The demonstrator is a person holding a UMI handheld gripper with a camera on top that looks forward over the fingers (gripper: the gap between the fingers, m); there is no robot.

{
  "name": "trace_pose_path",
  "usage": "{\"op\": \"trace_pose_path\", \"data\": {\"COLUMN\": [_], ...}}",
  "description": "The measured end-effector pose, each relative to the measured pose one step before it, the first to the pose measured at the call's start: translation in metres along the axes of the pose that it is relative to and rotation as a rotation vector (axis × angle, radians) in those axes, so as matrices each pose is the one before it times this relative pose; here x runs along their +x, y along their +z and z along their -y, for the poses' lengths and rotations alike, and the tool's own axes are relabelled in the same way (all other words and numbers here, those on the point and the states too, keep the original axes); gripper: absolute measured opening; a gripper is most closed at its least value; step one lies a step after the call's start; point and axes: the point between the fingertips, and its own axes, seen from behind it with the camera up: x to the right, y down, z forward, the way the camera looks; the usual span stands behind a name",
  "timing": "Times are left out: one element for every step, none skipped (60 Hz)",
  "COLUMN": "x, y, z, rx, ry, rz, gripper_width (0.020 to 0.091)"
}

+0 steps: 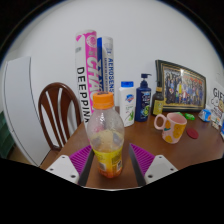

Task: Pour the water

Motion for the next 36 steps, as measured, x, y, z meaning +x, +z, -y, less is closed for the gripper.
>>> {"op": "trace_pose_path", "data": {"x": [-0.00042,-0.00186,-0.00149,-0.00158,-0.00206,-0.00143,-0.00130,-0.00073,-0.00038,0.00014,-0.00081,-0.00095,-0.00039,0.00052,0.00018,0.00041,0.00071,0.00057,0.00130,0.00120,0.00105,0.00169,0.00123,0.00236,0.00120,0.00079,0.00130,0.00102,0.00071,0.00069,-0.00017,0.00066,0.00153,0.00116,0.00124,0.00109], "y": [0.00301,0.00240,0.00219,0.00196,0.00188,0.00117,0.00022,0.00240,0.00053,0.00007,0.00019,-0.00017,0.00043,0.00057,0.00081,0.00078,0.00071,0.00062,0.00038,0.00035,0.00035,0.00017,-0.00007,-0.00092,-0.00049,-0.00062,-0.00080,-0.00089,-0.00102,-0.00091,-0.00069,-0.00016,-0.00067,-0.00017,-0.00036,-0.00047], "z": [0.00059,0.00107,0.00109,0.00096,0.00056,0.00062,0.00042,0.00109,0.00006,0.00021,0.00009,-0.00006,0.00007,0.00024,0.00030,0.00028,0.00106,0.00006,-0.00005,0.00041,0.00098,0.00105,0.00227,0.00274,0.00281,0.00375,0.00452,0.00506,0.00568,0.00653,0.00783,0.00776,0.00677,0.00764,0.00824,0.00920], "rx": [0.00136,0.00245,0.00385,0.00291,0.00389,0.00318,-0.00022,0.00281,0.00750,0.00341,0.00284,0.00355,0.00105,0.00106,0.00059,-0.00061,-0.00513,-0.00212,-0.00571,-0.00433,-0.00312,-0.00287,0.00123,-0.00021,0.00082,0.00346,0.00458,0.00420,0.00452,0.00620,0.00560,0.00720,0.00484,0.00335,0.00537,0.00904], "ry": [0.0026,0.0024,0.0006,-0.0027,-0.0064,-0.0090,-0.0101,-0.0105,-0.0099,-0.0090,-0.0067,-0.0049,-0.0027,0.0000,0.0031,0.0057,0.0096,0.0121,0.0149,0.0185,0.0179,0.0153,0.0162,0.0127,0.0117,0.0163,0.0199,0.0243,0.0292,0.0327,0.0359,0.0386,0.0382,0.0435,0.0477,0.0501], "rz": [-0.00224,0.00410,0.00459,0.00429,0.00737,0.00449,0.00205,0.00270,-0.00311,-0.00379,0.00080,0.00457,0.00164,-0.00109,0.00087,0.00084,-0.00203,0.00147,0.00042,0.00006,0.00174,-0.00015,0.00113,0.00554,0.00355,0.00529,0.00491,0.00644,0.00852,0.00988,0.00891,0.01128,0.01207,0.00964,0.00897,0.00912], "gripper_width": [0.0670,0.0648,0.0625,0.0603,0.0584,0.0554,0.0524,0.0478,0.0445,0.0445,0.0449,0.0415,0.0382,0.0381,0.0369,0.0331,0.0335,0.0294,0.0283,0.0284,0.0261,0.0256,0.0255,0.0256,0.0257,0.0256,0.0256,0.0255,0.0254,0.0256,0.0256,0.0256,0.0255,0.0256,0.0256,0.0255]}}
